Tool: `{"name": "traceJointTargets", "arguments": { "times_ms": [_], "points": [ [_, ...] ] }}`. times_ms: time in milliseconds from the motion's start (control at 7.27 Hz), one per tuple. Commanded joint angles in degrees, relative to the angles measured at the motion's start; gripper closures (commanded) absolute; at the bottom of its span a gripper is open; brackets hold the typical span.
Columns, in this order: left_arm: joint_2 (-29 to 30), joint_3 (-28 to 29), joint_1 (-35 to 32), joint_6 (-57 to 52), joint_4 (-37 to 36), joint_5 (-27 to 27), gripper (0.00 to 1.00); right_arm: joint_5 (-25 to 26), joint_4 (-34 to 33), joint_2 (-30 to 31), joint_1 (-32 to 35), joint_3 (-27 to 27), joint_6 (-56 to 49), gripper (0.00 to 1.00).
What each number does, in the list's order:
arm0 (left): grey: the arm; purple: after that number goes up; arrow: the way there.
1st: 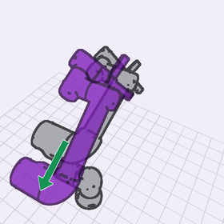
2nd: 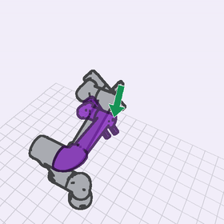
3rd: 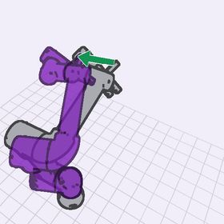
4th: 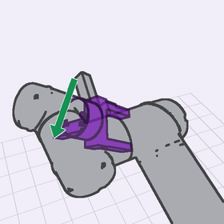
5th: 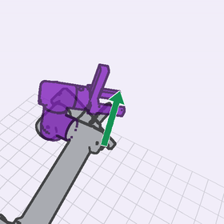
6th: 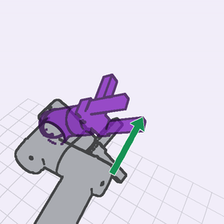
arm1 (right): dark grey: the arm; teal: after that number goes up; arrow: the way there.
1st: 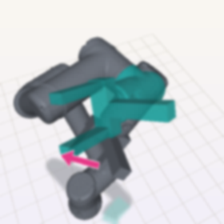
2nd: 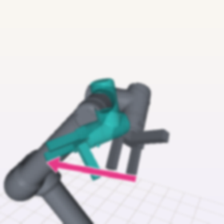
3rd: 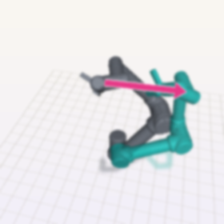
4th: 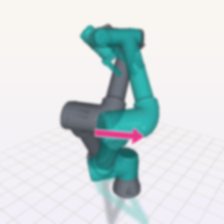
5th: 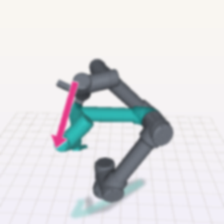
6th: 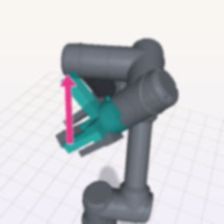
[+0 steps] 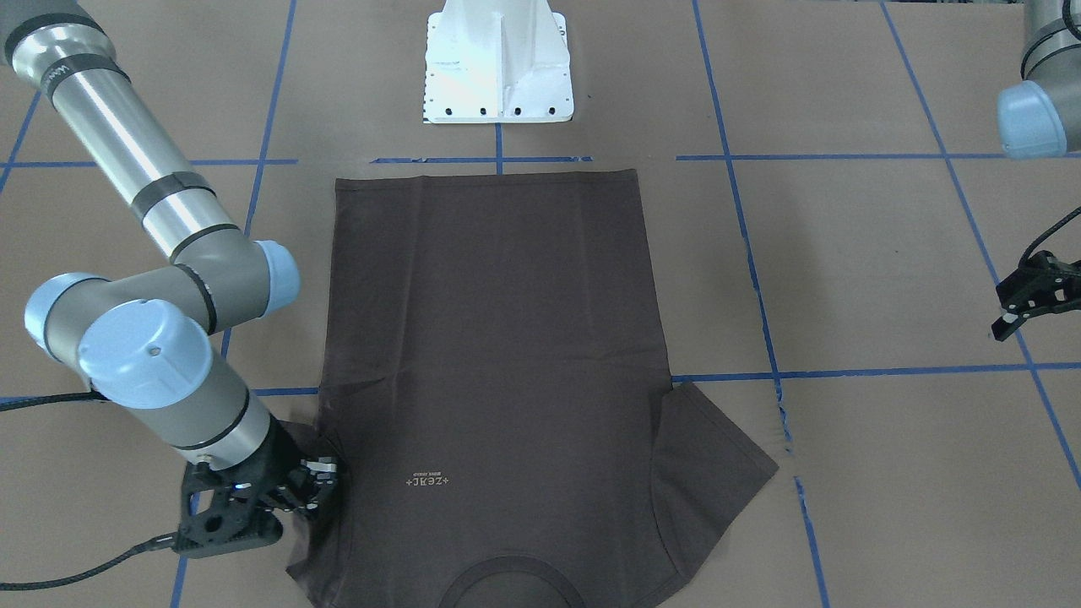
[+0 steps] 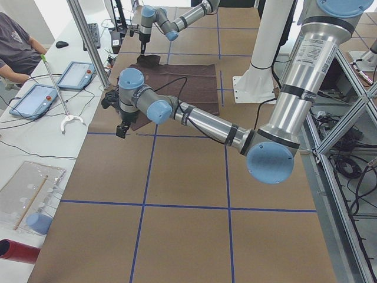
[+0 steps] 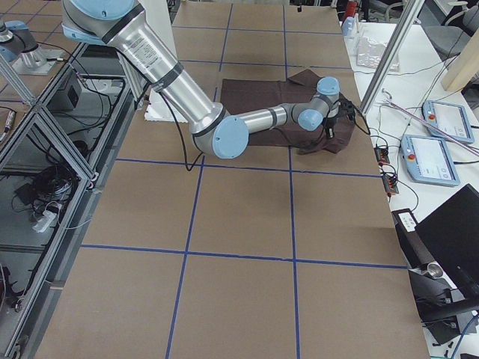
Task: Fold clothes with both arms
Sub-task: 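Fold the sleeve nearest the right gripper inward onto the shirt body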
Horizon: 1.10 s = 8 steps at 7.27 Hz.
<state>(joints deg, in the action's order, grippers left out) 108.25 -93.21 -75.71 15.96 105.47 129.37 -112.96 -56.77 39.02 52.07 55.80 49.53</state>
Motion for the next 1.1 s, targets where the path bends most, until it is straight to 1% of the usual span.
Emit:
{"name": "traceJointTargets", "arguments": {
  "times_ms": [0,137,275,412,687,825,962],
  "points": [
    [0.0,0.0,-0.1,0.0,0.0,0.0,0.02,11.1,-0.8,-4.0,-7.0,-0.3,0.0,1.00],
    [0.0,-0.1,-0.1,0.0,0.0,0.0,0.02,13.2,-0.7,-4.1,-8.5,-0.3,0.1,1.00],
    [0.0,-0.1,-0.1,0.0,0.1,0.0,0.01,14.9,-0.3,-3.9,-9.8,-0.4,0.3,0.01],
    [0.3,-0.1,-0.1,0.2,0.0,0.0,0.01,15.7,0.0,-3.8,-9.9,-0.4,0.5,0.00],
    [0.9,1.3,0.0,1.3,1.2,-0.1,0.01,15.2,-0.1,-3.8,-9.4,-0.4,3.1,0.00],
    [3.4,5.7,0.2,5.5,5.3,-0.2,0.01,11.8,-0.4,-4.0,-8.2,0.0,4.9,0.00],
    [5.8,11.7,2.4,14.0,13.9,-0.2,0.01,3.6,-4.9,-3.4,-5.3,2.4,4.9,0.00]
  ]
}}
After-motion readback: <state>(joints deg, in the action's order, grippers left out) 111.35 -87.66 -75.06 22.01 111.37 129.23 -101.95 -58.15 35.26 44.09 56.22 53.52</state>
